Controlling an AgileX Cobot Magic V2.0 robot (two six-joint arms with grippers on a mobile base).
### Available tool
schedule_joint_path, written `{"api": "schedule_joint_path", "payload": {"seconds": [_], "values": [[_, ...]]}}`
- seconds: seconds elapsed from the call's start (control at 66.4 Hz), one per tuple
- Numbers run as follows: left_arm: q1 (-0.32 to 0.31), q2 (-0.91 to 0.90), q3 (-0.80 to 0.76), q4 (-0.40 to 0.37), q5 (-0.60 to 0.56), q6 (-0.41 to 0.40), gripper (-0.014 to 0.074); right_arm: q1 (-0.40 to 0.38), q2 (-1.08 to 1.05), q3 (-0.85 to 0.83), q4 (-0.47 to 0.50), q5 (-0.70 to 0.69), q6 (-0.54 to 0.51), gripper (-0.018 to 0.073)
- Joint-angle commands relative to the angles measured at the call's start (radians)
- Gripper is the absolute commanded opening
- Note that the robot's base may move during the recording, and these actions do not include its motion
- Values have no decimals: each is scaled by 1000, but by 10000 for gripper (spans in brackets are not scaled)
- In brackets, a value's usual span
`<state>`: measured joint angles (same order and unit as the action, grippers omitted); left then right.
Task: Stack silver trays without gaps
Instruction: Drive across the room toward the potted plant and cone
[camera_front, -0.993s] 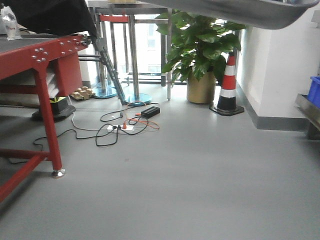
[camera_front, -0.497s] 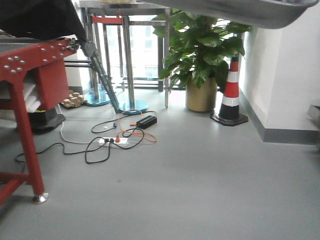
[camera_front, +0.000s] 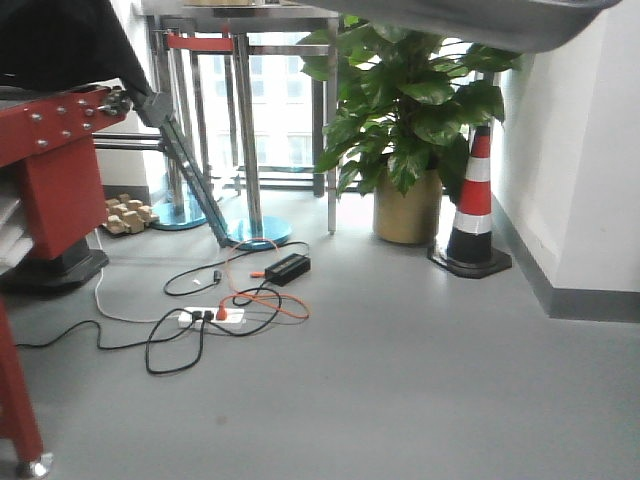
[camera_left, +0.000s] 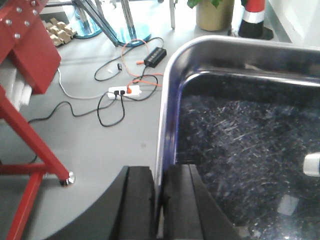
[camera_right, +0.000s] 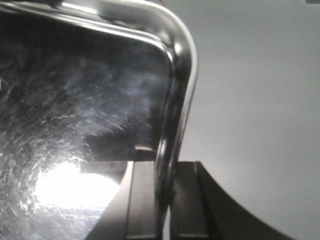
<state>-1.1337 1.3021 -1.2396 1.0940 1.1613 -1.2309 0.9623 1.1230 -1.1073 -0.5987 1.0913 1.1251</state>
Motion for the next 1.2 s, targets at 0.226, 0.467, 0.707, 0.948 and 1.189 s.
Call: {"api": "schedule_joint_path", "payload": {"seconds": [0.226, 0.467, 0.707, 0.948, 1.189], "values": [[-5, -2, -4, 38, -54, -10, -16, 12, 3, -6, 1, -123, -27, -22], [-5, -2, -4, 38, -54, -10, -16, 12, 3, -6, 1, -182, -27, -22], [-5, -2, -4, 38, -54, -10, -16, 12, 3, -6, 1, -259, -27, -22], [-5, -2, -4, 38, -54, -10, -16, 12, 3, -6, 1, -330, -27, -22], [-5, -2, -4, 38, -54, -10, -16, 12, 3, -6, 1, -404, -27, -22]]}}
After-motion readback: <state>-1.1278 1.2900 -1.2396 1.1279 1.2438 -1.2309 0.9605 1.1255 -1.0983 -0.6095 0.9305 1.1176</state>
